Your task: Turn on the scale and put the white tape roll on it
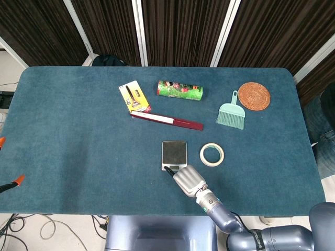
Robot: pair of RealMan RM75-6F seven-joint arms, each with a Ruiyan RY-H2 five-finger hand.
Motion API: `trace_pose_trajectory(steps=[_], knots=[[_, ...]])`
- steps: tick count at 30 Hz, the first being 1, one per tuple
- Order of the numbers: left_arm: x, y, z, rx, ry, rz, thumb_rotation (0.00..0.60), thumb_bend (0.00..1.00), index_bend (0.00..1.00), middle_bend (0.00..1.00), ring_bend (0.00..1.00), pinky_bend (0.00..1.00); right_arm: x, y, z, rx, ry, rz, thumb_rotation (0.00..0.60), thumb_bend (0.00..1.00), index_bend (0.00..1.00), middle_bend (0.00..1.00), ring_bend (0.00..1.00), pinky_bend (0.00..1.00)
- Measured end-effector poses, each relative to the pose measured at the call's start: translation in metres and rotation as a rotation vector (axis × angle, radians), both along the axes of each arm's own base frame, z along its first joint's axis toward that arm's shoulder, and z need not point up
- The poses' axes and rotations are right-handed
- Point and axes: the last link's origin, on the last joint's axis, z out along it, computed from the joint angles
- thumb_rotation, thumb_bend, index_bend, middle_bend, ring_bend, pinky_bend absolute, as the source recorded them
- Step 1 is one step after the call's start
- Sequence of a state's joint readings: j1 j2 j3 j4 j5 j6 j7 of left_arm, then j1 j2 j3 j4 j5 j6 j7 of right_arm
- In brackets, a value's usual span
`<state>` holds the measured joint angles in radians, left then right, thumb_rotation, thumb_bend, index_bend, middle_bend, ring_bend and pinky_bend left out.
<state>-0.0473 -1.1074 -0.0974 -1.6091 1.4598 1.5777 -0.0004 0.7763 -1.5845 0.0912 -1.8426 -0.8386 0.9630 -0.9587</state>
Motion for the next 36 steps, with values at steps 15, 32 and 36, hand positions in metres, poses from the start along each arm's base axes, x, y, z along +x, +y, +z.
trace_pose_trajectory(steps=[15, 32, 36], knots=[[-0.002, 0.002, 0.002, 0.002, -0.003, 0.006, 0.6, 0.0, 0.01, 0.0, 0.0, 0.0, 0.002, -0.006, -0.014, 0.014, 0.023, -0.013, 0.6, 1.0, 0.0, 0.82, 0.92, 1.0], [-0.003, 0.003, 0.005, 0.01, -0.007, 0.01, 0.6, 0.0, 0.01, 0.0, 0.0, 0.0, -0.001, -0.007, -0.023, 0.018, 0.034, -0.028, 0.6, 1.0, 0.0, 0.82, 0.92, 0.78], [-0.003, 0.003, 0.005, 0.008, -0.007, 0.01, 0.6, 0.0, 0.01, 0.0, 0.0, 0.0, -0.002, -0.007, -0.024, 0.017, 0.034, -0.031, 0.6, 1.0, 0.0, 0.82, 0.92, 0.78]])
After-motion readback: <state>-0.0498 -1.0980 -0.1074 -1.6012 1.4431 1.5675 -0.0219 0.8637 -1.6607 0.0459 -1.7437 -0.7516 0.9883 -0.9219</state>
